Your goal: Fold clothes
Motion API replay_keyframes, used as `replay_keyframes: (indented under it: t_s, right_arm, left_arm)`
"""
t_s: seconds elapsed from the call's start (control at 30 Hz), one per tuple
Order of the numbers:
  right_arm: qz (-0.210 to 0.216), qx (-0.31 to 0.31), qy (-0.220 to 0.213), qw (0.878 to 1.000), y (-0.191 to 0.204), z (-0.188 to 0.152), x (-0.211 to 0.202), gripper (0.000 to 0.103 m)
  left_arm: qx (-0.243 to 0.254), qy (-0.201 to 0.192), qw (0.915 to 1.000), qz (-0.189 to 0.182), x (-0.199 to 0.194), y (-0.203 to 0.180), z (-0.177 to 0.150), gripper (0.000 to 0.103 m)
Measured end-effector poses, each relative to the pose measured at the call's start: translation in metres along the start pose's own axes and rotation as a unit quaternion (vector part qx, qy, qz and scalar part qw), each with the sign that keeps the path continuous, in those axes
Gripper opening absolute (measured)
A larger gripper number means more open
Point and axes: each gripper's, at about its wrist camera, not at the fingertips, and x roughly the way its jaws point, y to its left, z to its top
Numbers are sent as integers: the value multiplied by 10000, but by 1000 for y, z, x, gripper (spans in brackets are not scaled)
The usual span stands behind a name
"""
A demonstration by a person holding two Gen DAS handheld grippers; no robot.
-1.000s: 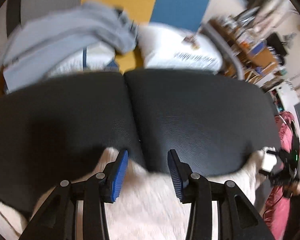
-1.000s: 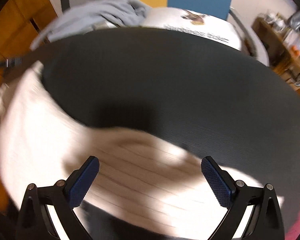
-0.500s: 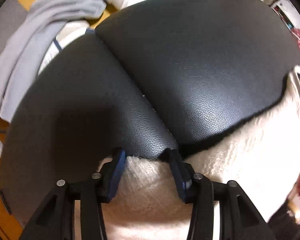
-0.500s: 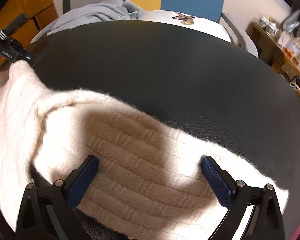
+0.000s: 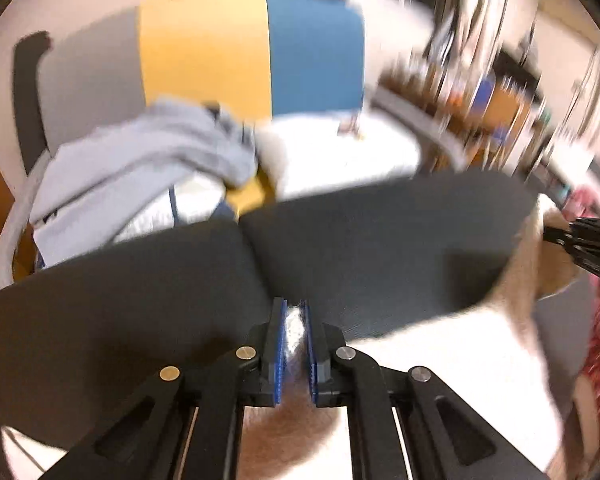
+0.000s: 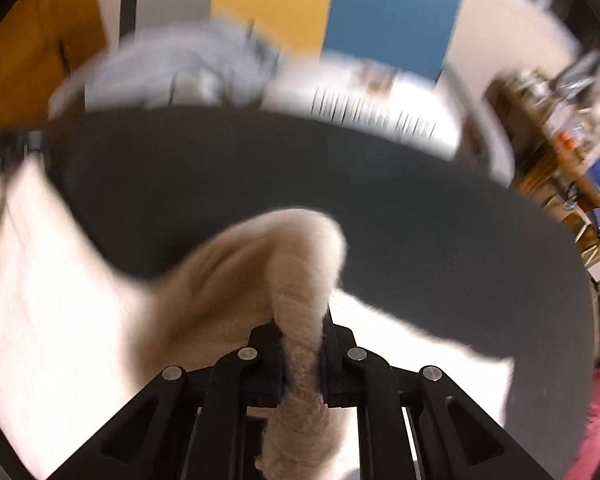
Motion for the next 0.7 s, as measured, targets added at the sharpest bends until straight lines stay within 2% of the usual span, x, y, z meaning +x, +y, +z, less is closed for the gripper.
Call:
replay_keyframes:
  t_s: [0.1, 0.13, 0.2, 0.27, 0.33, 0.4, 0.43, 0.53, 0.57, 0.63, 0.7]
  right_arm:
    - [-472, 88, -1198, 9916, -1, 7, -64, 13]
    - [-680, -23, -1602, 9847, 4, 4, -84, 13]
    - [-1461, -479, -2107, 9654, 18, -35, -121, 17]
    - [-1851, -691, -1918, 9613, 32, -78, -121, 28]
    - [-1751, -535, -1075, 9772, 32, -121, -102, 68]
    - [-1560, -315, -125, 9872, 29, -165, -81, 68]
    - [-1530, -212, 129, 9879, 27, -181, -81, 66]
    - [-1591, 112, -37, 9872, 20, -190, -110, 66]
    - [-1474, 205, -219, 9886, 21, -182, -120, 67]
    - [-1112, 379, -677, 9908, 25, -157, -139, 69]
    - [-404, 216, -1025, 9937, 46, -118, -142, 75]
  left_arm:
    - [373, -656, 9970, -168, -53, -23, -43, 8]
    - [471, -705, 9962, -178, -62, -32, -61, 8]
    - [587, -539, 9967, -175, -66, -49, -100, 10]
    - [339, -138, 9991, -231, -60, -43, -136, 10]
    - [-132, 40, 9997, -209, -55, -41, -163, 10]
    - [-692, -51, 9970, -343, -66, -33, -180, 15]
    - [-900, -144, 9949, -435, -70, -25, -185, 16]
    - [-1389, -326, 9887, -461, -78, -7, -193, 17]
    - [-1463, -300, 9878, -441, -73, -3, -194, 17]
    - [-1591, -231, 9865, -309, -70, 3, -202, 17]
    - [-1606, -126, 9869, -3, -68, 5, -206, 17]
